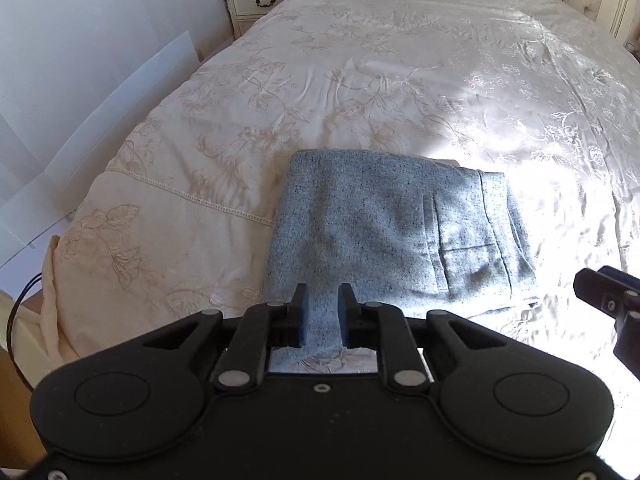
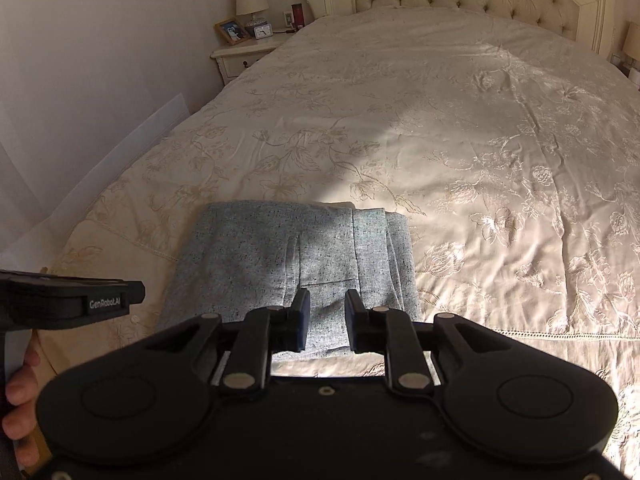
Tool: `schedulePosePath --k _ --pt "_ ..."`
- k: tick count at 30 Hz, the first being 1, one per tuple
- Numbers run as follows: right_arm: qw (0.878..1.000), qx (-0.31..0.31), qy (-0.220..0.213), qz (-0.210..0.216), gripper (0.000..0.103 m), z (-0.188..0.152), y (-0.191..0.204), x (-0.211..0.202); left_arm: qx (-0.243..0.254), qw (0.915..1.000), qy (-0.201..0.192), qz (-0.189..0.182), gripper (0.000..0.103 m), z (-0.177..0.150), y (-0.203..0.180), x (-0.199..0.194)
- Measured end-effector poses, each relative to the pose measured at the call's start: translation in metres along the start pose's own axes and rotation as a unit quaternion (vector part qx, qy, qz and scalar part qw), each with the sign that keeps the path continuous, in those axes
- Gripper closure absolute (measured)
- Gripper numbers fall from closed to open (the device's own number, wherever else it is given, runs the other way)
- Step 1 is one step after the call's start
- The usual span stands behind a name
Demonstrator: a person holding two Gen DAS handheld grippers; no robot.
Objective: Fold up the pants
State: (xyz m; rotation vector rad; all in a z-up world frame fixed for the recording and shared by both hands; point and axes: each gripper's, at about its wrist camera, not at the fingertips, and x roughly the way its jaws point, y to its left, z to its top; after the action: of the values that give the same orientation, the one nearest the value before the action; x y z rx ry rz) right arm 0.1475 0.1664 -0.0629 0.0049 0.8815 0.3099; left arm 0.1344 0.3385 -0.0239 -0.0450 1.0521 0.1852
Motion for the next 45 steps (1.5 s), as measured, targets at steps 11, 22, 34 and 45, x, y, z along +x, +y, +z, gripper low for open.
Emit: schedulePosePath --k 11,22,34,45 --pt "1.0 -0.001 -0.019 0.015 0.081 -0.003 -0.012 -0.032 -0.014 0.9999 0.009 0.001 0.072 -0.025 -0.023 -0.023" --pt "1.0 0.002 -0.016 0.013 0.081 -0.011 -0.021 -0.04 -0.008 0.9999 0.009 0.002 0.072 -0.033 -0.035 -0.03" --pt "1.0 -0.002 -0.014 0.019 0.081 -0.009 -0.02 -0.036 -0.015 0.9997 0.015 0.007 0.072 -0.031 -0.036 -0.026" --pt "1.0 -0.001 -0.005 0.021 0.081 -0.007 -0.022 -0.029 -0.016 0.9997 0.018 0.011 0.072 -0.028 -0.037 -0.022"
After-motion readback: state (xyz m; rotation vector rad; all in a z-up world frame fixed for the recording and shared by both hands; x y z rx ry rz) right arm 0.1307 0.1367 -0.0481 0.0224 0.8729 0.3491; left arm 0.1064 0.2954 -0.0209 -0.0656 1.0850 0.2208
